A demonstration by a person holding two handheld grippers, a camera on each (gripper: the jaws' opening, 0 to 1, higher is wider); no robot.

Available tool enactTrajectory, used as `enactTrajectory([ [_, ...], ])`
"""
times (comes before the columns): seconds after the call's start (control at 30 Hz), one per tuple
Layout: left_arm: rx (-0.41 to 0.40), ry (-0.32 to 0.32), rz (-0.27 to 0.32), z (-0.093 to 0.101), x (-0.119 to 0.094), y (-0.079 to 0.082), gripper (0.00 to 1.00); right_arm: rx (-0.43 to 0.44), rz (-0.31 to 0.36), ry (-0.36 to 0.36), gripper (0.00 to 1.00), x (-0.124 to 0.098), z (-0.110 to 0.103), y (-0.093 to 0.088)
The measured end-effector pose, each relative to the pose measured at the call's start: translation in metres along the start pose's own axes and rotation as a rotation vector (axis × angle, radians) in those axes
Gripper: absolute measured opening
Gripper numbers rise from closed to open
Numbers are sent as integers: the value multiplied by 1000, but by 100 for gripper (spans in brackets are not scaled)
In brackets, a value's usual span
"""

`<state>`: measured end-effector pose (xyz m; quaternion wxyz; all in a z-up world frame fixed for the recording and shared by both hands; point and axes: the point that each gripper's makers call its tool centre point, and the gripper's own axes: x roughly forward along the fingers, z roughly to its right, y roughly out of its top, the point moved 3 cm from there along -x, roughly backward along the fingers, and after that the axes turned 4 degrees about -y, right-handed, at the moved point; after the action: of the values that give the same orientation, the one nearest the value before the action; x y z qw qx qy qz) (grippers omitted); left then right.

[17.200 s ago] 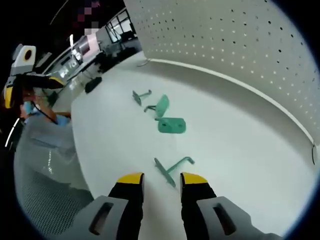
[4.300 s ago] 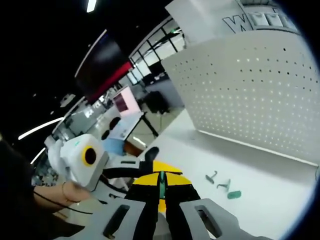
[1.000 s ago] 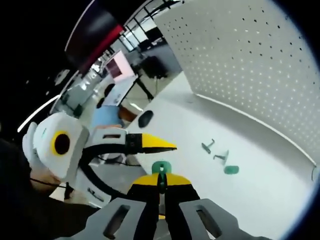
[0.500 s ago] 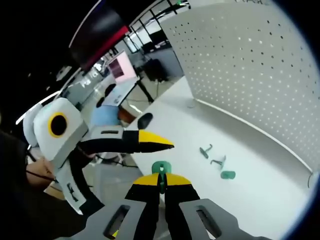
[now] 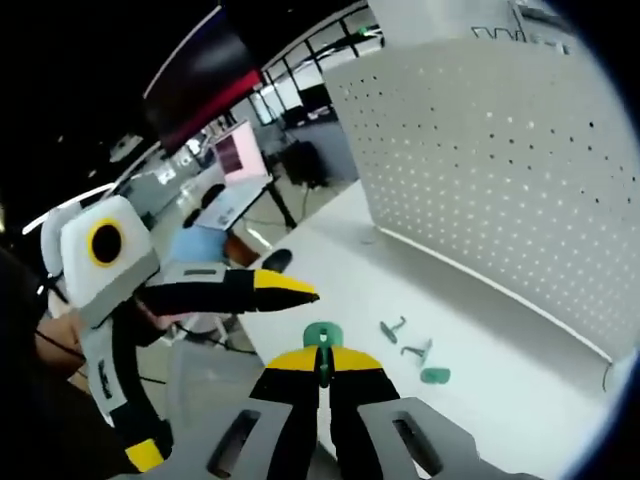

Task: Insert the hook assembly into the mounting plate slot until the hook locks in place.

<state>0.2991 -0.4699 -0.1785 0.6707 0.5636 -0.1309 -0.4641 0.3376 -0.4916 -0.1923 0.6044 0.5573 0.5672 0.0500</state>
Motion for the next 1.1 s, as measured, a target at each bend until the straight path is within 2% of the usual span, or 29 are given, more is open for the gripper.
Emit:
enactTrajectory([
  [0.23, -27, 36, 52, -6, -7, 8, 100, 9, 109, -62, 0, -7, 14, 14],
  [0.27, -27, 59, 68, -9, -9, 10, 100, 9, 121, -69, 0, -8, 15, 16],
  [0.3, -13, 110, 82, -18, -12, 10, 100, 9, 138, -86, 0, -9, 18, 18],
  [0.37, -7, 166, 56, -28, -17, 6, 100, 16, 161, -103, 0, -11, 22, 20],
  [0.43, -15, 173, 69, -31, -19, 6, 100, 34, 195, -133, 0, -14, 30, 24],
  [0.5, -25, 206, 86, -37, -25, 7, 100, 35, 240, -173, 0, -19, 39, 31],
  [0.53, -24, 244, 106, -43, -29, 8, 100, 38, 250, -180, 0, -21, 42, 32],
  [0.67, -41, 307, 86, -56, -38, 1, 97, 88, 362, -243, 0, -33, 60, 46],
  [0.83, -55, 332, 95, -61, -44, -1, 96, 60, 453, -341, 0, -49, 81, 61],
  [0.93, -63, 340, 89, -64, -45, -4, 90, 109, 481, -393, 0, -56, 101, 64],
  [1.1, -69, 352, 89, -67, -47, -6, 92, 105, 515, -477, 0, -68, 128, 68],
])
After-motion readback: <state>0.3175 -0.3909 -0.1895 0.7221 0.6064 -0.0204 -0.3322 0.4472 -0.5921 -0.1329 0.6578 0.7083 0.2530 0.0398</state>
